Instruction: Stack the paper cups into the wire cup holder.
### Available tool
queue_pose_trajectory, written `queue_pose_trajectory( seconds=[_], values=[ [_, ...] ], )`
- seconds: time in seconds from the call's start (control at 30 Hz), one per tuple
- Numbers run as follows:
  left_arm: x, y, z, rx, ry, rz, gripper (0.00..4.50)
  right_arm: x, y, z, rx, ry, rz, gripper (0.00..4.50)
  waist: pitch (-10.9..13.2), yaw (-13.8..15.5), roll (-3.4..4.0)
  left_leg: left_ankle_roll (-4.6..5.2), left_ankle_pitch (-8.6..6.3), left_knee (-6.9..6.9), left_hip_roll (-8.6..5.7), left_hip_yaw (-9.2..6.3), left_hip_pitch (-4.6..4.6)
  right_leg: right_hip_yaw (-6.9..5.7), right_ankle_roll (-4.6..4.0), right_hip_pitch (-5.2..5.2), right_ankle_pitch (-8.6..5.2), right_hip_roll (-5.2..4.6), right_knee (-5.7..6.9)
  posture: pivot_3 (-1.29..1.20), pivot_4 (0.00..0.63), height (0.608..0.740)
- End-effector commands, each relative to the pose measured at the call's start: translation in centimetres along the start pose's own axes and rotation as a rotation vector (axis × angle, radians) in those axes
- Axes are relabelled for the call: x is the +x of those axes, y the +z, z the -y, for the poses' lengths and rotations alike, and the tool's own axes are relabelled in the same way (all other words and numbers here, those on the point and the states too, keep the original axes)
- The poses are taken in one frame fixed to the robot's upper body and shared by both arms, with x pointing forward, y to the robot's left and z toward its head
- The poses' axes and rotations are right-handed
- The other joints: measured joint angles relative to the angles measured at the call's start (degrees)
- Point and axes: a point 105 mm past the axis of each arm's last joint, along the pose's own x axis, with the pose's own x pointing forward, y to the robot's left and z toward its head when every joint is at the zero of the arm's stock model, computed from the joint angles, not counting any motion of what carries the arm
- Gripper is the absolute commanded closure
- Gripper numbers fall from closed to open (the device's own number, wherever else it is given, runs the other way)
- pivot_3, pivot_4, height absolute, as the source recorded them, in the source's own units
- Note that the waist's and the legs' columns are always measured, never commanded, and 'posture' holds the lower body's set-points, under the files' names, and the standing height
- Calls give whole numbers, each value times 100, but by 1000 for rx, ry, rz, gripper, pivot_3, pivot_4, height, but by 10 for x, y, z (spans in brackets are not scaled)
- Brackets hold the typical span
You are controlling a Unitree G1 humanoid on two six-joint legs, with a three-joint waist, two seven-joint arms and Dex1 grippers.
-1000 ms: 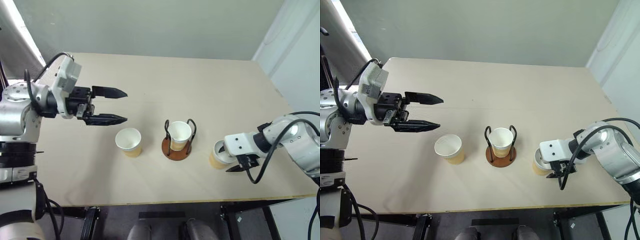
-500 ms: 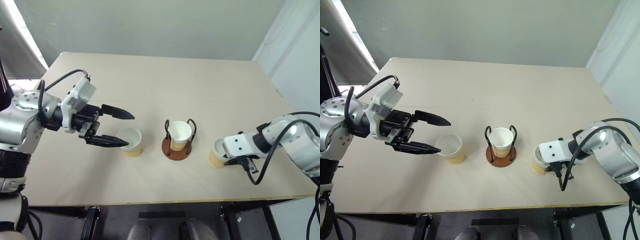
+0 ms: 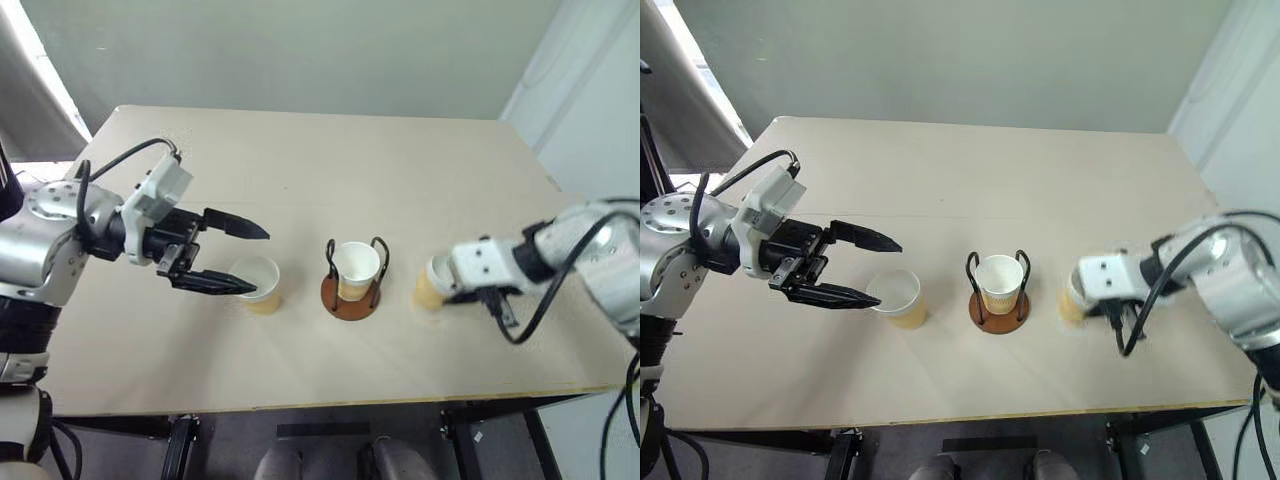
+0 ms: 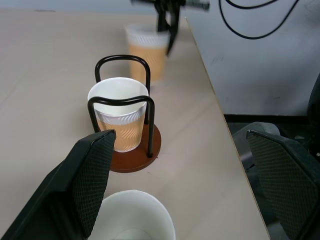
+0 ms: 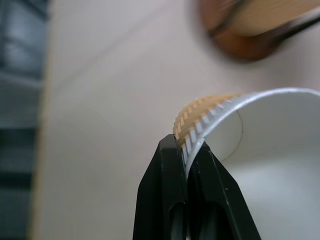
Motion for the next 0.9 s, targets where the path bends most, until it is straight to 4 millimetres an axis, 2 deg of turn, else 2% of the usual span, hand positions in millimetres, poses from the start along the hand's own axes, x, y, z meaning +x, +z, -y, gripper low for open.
queue_pose_trajectory(
  seconds=[0.03, 0.13, 0.27, 0.47, 0.6, 0.7, 0.9],
  values=[
    [-7, 12, 3, 55, -16, 2, 0, -21, 17, 15, -26, -75, 44, 4468, 0, -1, 0, 0, 0, -2, 0, 0, 0, 0, 0, 0, 0, 0, -2, 0, 150, 740],
    [-6, 13, 3, 54, -17, 3, 0, -34, 28, 26, -58, -126, 57, 4468, 2, 10, 3, 0, 0, -6, -1, 0, -1, 0, 0, 0, 0, -2, -9, 0, 150, 740],
    [-6, 14, 0, 57, -14, 8, 0, -48, 55, 43, -93, -187, 129, 4468, 2, 0, 3, 0, 0, -11, -1, 1, -2, 0, 0, -5, 0, -2, -9, 0, 150, 740],
    [-3, 16, -4, 63, -17, 15, 0, -51, 87, 63, -172, -228, 197, 4468, 3, -19, 4, 0, 0, -16, -1, 0, -1, 0, -2, -9, 0, -2, -9, 0, 150, 740],
    [-2, 16, -4, 62, -19, 17, 0, -40, 102, 62, -198, -192, 243, 4468, 3, -13, 4, -1, 1, -21, -1, -2, -3, -1, -3, -12, -1, -2, -12, 0, 150, 740],
    [-2, 15, -1, 56, -23, 18, 0, -22, 99, 55, -197, -133, 244, 4468, 3, -13, 4, -1, 1, -24, -1, -2, -4, -1, -3, -12, -1, -2, -16, 0, 150, 740],
    [-5, 14, 0, 49, -11, 16, 0, -6, 96, 39, -202, -46, 242, 4468, 3, -12, 5, -2, 1, -24, -1, -1, -5, -1, -3, -12, -1, -3, -17, 0, 150, 740]
  ],
)
